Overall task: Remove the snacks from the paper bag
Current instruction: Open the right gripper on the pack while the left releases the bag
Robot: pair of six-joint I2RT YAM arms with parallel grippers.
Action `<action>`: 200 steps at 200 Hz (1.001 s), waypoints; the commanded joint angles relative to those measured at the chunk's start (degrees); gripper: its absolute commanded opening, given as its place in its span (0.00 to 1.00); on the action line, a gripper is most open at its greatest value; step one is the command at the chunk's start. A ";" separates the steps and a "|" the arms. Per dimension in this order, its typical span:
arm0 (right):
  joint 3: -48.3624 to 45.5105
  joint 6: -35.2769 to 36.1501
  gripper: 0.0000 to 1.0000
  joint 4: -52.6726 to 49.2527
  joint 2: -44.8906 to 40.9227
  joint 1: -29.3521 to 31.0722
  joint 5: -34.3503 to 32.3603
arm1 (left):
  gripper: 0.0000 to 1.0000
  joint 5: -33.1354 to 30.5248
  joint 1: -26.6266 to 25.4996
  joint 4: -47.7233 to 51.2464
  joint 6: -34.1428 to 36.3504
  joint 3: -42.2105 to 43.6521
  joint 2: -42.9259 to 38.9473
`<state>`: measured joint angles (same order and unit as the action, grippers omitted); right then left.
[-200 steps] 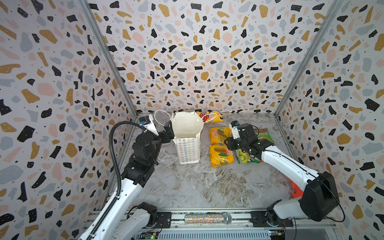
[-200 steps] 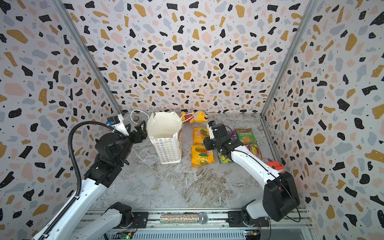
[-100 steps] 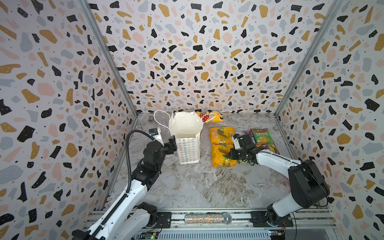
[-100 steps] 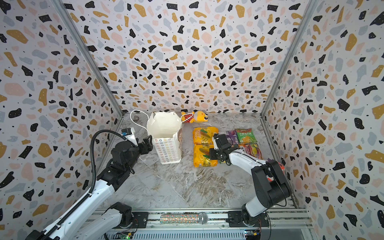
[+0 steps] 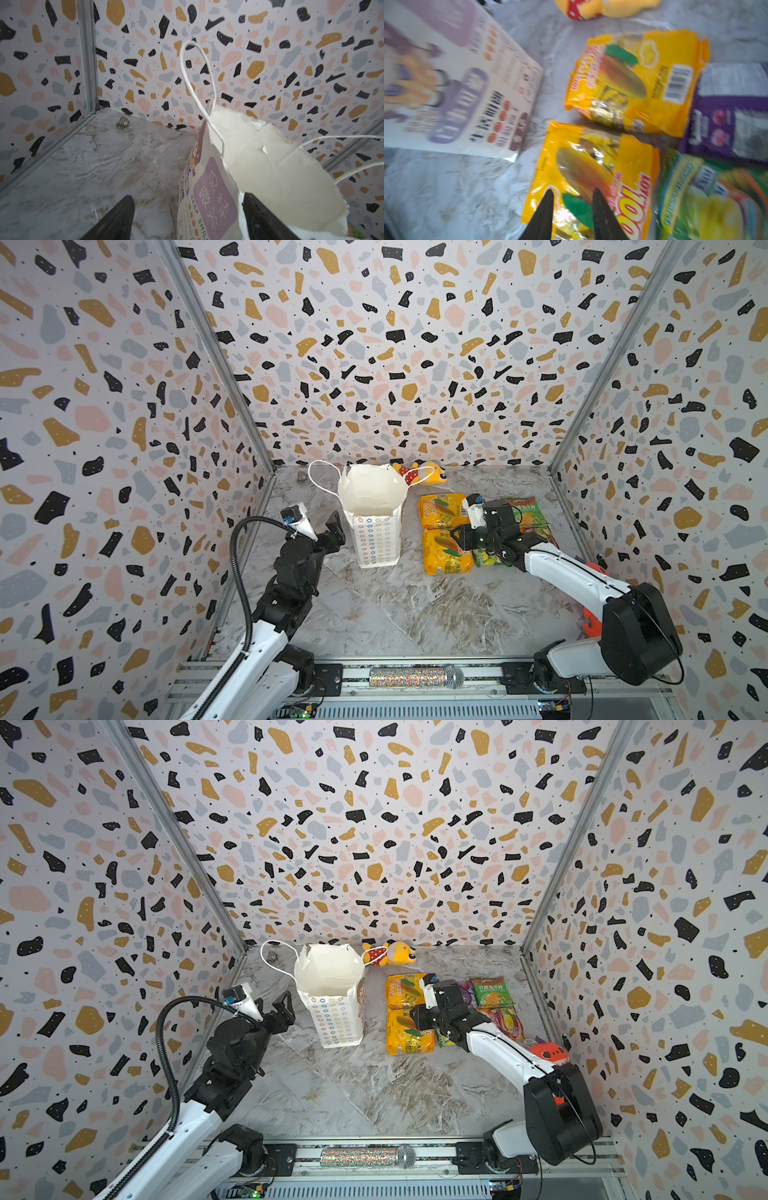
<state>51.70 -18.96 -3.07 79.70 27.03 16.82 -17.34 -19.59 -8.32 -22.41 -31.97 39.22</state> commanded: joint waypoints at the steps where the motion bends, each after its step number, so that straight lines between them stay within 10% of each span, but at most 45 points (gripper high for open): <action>1: 1.64 1.66 0.33 3.62 2.61 2.45 8.43 | 0.83 0.75 0.26 -3.95 2.42 -1.97 -1.96; 117: -3.59 0.95 0.34 16.62 16.08 5.23 7.19 | 0.92 -8.33 0.34 -12.64 -0.44 15.29 -2.64; 200: -2.69 -0.48 0.53 24.12 4.80 2.59 -5.64 | 0.94 -19.93 0.34 -28.73 5.63 24.18 -5.51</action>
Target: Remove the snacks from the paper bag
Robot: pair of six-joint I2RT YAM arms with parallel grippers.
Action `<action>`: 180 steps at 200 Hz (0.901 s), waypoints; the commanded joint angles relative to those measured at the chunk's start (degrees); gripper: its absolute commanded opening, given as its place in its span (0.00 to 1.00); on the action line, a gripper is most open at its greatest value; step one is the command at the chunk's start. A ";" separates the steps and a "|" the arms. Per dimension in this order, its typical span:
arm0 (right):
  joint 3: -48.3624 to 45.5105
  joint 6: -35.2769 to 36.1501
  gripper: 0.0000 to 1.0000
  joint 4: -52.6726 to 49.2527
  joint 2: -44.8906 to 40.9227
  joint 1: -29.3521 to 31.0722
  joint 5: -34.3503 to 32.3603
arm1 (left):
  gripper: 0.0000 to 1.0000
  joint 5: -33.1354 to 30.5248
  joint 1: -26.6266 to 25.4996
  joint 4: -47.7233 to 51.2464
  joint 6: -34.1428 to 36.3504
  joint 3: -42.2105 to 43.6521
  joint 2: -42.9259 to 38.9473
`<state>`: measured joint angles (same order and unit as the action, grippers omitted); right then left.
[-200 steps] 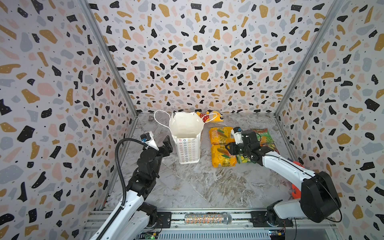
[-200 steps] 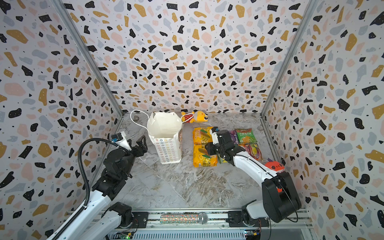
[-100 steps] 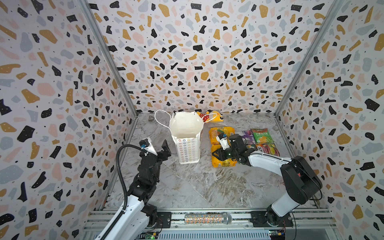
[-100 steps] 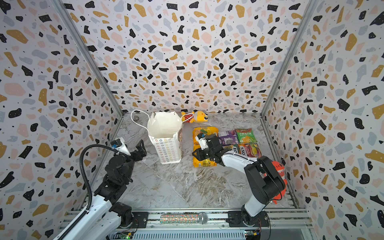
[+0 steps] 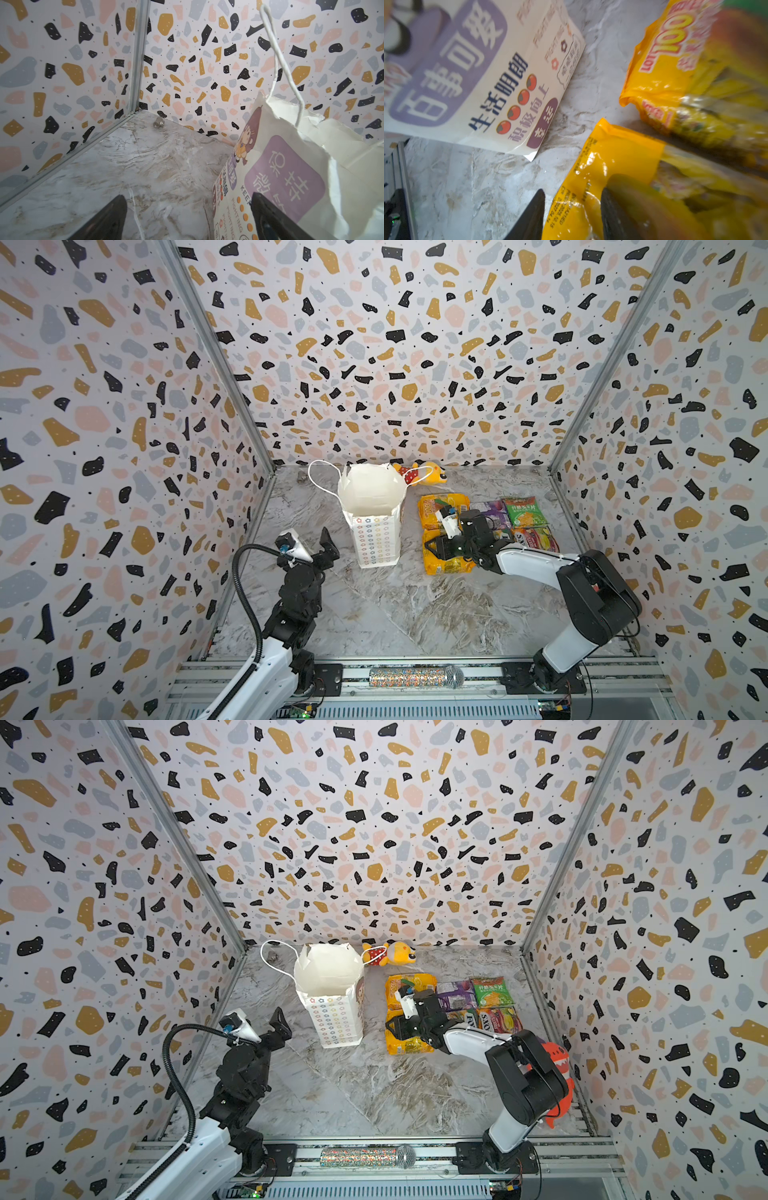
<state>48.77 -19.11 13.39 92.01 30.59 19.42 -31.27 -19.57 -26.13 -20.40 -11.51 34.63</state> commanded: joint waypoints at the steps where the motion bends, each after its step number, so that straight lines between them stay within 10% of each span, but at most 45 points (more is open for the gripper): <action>1: 0.17 -0.27 0.53 7.90 -7.79 -1.01 -8.78 | 0.94 -6.13 0.32 -11.07 3.66 3.84 -0.95; 96: -24.65 7.57 0.81 31.31 -32.95 -5.33 -45.75 | 0.95 -17.69 0.25 -24.02 12.23 7.89 8.56; 180: -33.68 20.61 0.82 41.17 -21.60 -10.83 -57.47 | 1.00 -18.18 1.52 -49.37 20.64 7.80 38.97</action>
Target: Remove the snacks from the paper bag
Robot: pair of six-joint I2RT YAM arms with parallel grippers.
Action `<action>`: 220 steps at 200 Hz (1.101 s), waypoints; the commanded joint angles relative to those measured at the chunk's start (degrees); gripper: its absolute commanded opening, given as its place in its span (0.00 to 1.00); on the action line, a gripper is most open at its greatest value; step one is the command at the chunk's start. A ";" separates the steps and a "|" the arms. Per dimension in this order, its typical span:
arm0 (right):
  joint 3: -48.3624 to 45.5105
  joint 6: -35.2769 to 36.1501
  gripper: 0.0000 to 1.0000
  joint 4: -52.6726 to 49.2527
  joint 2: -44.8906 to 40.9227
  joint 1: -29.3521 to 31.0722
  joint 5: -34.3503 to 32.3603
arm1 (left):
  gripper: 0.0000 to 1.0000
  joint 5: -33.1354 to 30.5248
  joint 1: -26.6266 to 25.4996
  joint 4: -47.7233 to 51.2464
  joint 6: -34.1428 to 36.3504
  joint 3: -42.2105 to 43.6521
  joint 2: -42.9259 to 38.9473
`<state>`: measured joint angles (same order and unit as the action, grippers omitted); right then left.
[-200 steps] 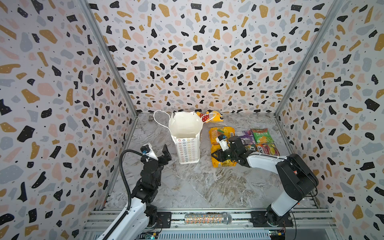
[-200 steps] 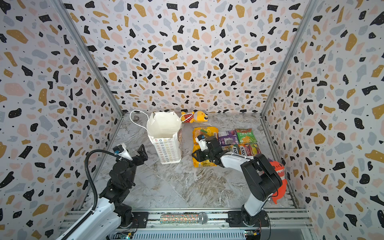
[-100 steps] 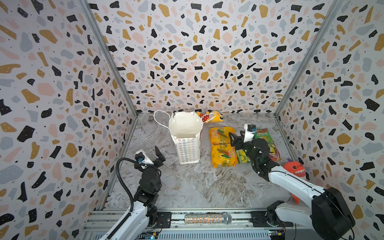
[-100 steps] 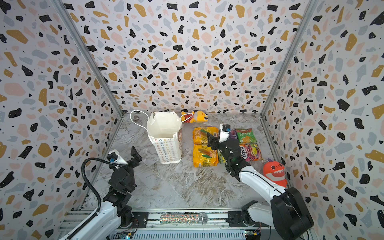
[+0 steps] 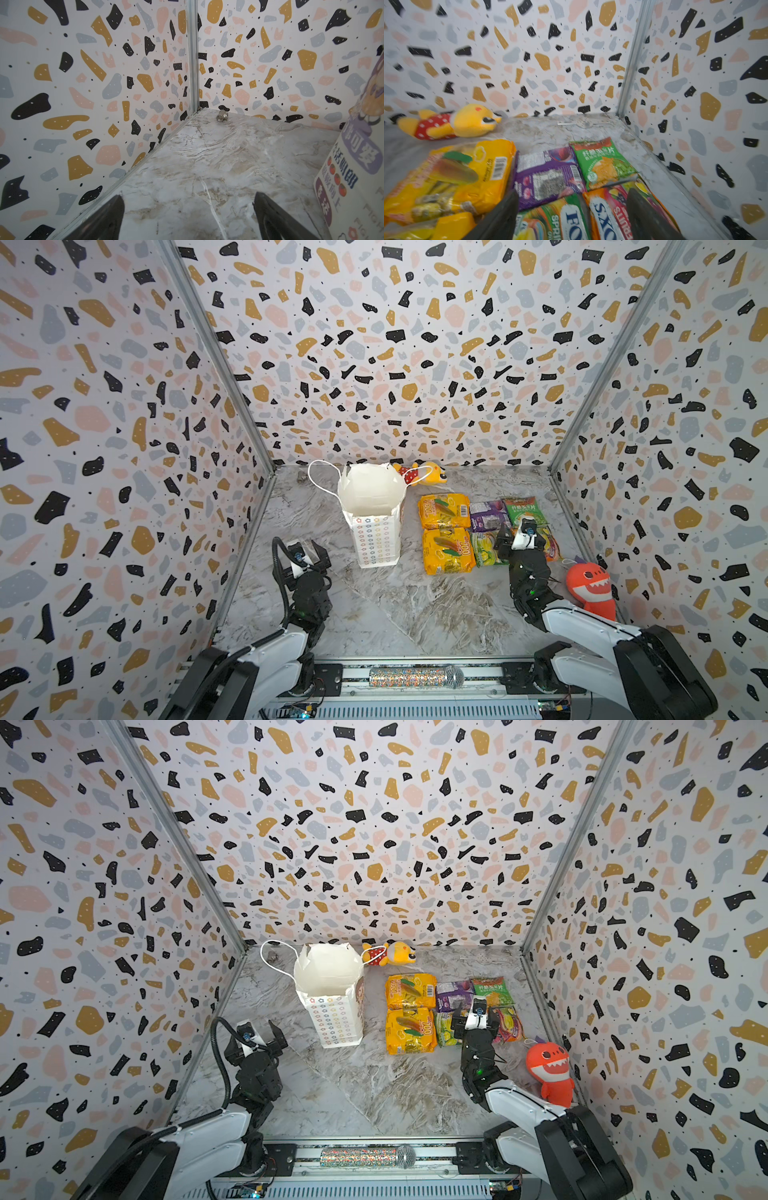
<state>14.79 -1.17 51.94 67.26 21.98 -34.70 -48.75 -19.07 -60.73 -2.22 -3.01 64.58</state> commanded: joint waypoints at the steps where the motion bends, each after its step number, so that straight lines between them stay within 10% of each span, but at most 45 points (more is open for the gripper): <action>1: 0.23 2.53 0.82 2.71 3.27 -2.34 -3.05 | 1.00 -0.62 1.12 -15.21 2.34 -0.74 9.49; 36: -3.17 -0.87 0.83 10.69 8.25 -8.68 6.30 | 1.00 7.49 5.87 -8.40 -0.75 -4.12 11.08; 64: -6.77 2.78 0.98 22.12 11.09 -9.73 11.93 | 1.00 15.10 8.02 -27.59 1.05 2.60 16.89; 88: -6.03 1.53 1.00 24.91 15.40 -12.61 17.67 | 1.00 22.52 7.91 -13.61 3.25 -1.44 12.78; 220: -3.80 0.25 0.99 21.67 18.47 -16.44 25.45 | 1.00 20.54 9.86 -9.58 0.61 -5.17 14.85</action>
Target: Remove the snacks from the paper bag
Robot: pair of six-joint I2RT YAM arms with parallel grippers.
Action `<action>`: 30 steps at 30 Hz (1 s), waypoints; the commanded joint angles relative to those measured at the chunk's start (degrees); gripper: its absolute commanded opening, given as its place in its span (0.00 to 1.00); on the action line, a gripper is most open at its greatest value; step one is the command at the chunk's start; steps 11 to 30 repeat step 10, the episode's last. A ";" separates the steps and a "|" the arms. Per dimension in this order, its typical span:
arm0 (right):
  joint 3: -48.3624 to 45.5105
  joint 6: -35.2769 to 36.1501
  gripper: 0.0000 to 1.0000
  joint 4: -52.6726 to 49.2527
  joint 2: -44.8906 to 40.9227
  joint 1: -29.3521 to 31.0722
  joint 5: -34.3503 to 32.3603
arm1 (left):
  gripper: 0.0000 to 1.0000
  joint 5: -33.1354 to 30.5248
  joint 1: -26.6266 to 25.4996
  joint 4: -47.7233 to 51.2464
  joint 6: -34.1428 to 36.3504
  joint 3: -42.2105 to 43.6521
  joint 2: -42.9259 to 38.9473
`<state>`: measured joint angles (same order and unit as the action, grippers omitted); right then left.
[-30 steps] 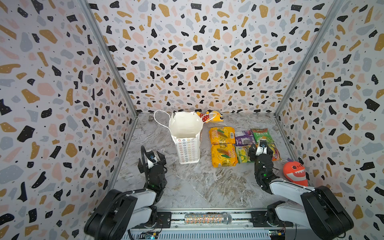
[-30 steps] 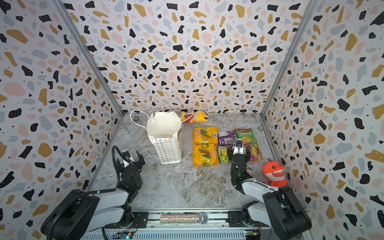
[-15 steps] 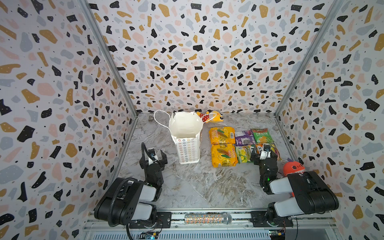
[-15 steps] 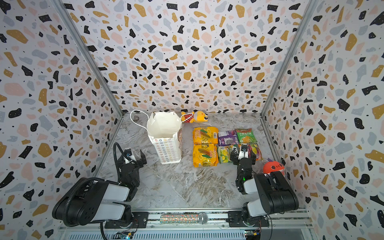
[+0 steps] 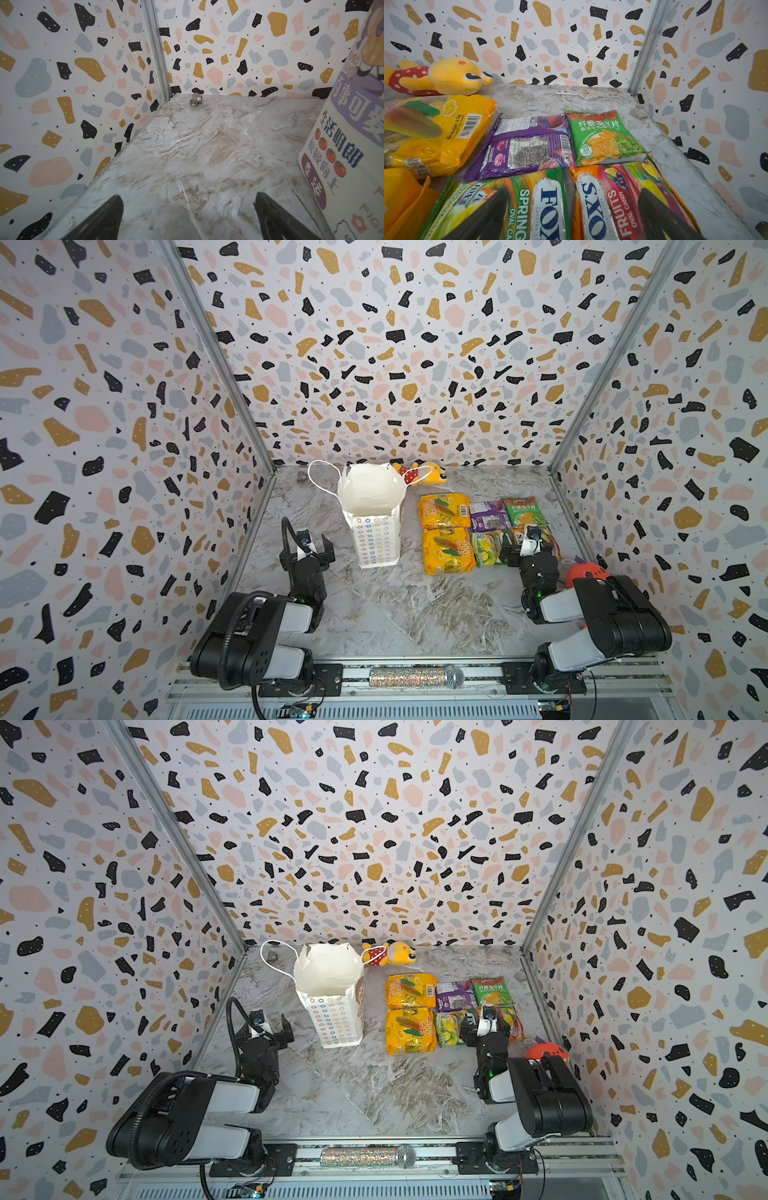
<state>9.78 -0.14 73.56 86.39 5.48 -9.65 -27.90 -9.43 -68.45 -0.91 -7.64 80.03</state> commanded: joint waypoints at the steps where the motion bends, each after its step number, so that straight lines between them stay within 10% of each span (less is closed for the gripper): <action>1: 1.20 -0.80 0.99 0.07 -0.63 0.11 0.41 | 1.00 -0.31 0.26 -1.87 -0.73 -0.53 -0.63; 30: 1.22 -0.65 0.99 -0.34 -0.78 0.02 0.59 | 1.00 -0.23 0.20 -1.87 -0.73 -0.47 -0.63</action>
